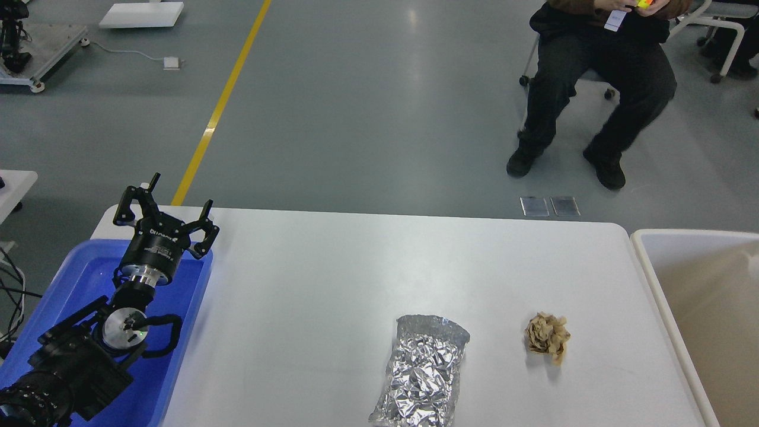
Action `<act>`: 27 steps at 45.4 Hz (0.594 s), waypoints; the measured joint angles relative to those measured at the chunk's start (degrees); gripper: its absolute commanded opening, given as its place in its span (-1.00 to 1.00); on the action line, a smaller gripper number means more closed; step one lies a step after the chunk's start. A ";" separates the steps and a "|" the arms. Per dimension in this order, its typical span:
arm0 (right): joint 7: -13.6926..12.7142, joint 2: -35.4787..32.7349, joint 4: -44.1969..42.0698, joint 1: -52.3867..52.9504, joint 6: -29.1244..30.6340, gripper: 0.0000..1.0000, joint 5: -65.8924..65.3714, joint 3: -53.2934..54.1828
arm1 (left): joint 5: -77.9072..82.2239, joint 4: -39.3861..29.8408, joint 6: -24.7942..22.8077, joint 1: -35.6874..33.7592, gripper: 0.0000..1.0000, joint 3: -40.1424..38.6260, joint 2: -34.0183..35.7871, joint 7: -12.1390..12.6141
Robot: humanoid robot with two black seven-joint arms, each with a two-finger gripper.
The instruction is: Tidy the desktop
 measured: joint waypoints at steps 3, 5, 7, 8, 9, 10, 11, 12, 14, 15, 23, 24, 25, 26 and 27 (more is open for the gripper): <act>-1.94 3.14 -3.03 -1.06 -0.11 -1.00 5.05 -0.35 | 0.00 0.00 0.00 0.00 1.00 0.00 0.00 0.00; -3.38 5.44 -4.99 -1.92 -0.38 -1.00 9.04 -0.53 | 0.00 0.00 0.00 0.00 1.00 0.00 0.00 0.00; -4.51 7.43 -6.55 -2.69 -0.68 -1.00 12.21 -0.67 | -0.01 0.00 0.00 0.00 1.00 0.00 0.00 0.00; -4.94 8.22 -7.20 -3.00 -0.86 -1.00 13.38 -0.71 | 0.00 0.00 0.00 0.00 1.00 0.00 0.00 0.00; -5.41 9.05 -7.89 -3.34 -1.07 -1.00 14.61 -0.75 | 0.00 0.00 0.01 0.00 1.00 0.00 0.00 0.00; -6.10 10.29 -8.87 -3.86 -1.43 -1.00 16.38 -0.80 | 0.00 0.00 0.01 0.00 1.00 0.00 0.00 0.00; -6.54 11.11 -9.52 -4.20 -1.66 -1.00 17.40 -0.83 | 0.00 0.00 0.02 0.00 1.00 0.00 0.00 0.00; -7.00 11.89 -10.10 -4.53 -1.85 -1.00 18.40 -0.84 | -0.01 0.00 0.03 0.00 1.00 0.00 0.00 0.00; -8.11 13.74 -11.69 -5.32 -2.43 -1.00 20.85 -0.75 | 0.00 0.00 0.05 0.00 1.00 0.00 0.00 0.00; -8.53 14.48 -12.30 -5.64 -2.61 -1.00 21.81 -0.67 | 0.00 0.00 0.06 0.00 1.00 0.00 0.00 0.00; -11.44 20.92 -18.21 -9.15 -5.15 -1.00 28.72 0.78 | 0.00 0.00 0.09 0.00 1.00 0.00 0.00 0.00; -11.69 21.49 -18.72 -9.47 -5.41 -1.00 29.14 1.08 | 0.00 0.00 0.09 0.00 1.00 0.00 0.00 0.00; -11.97 22.02 -19.17 -9.81 -5.64 -1.00 29.55 1.48 | 0.00 0.00 0.09 0.00 1.00 0.00 0.00 0.00; -12.44 22.70 -19.77 -10.29 -6.01 -1.00 30.11 2.25 | 0.00 0.00 0.09 0.00 1.00 0.00 0.00 0.00; -12.74 23.13 -20.16 -10.60 -6.24 -1.00 30.43 2.80 | 0.00 0.00 0.09 0.00 1.00 0.00 0.00 0.00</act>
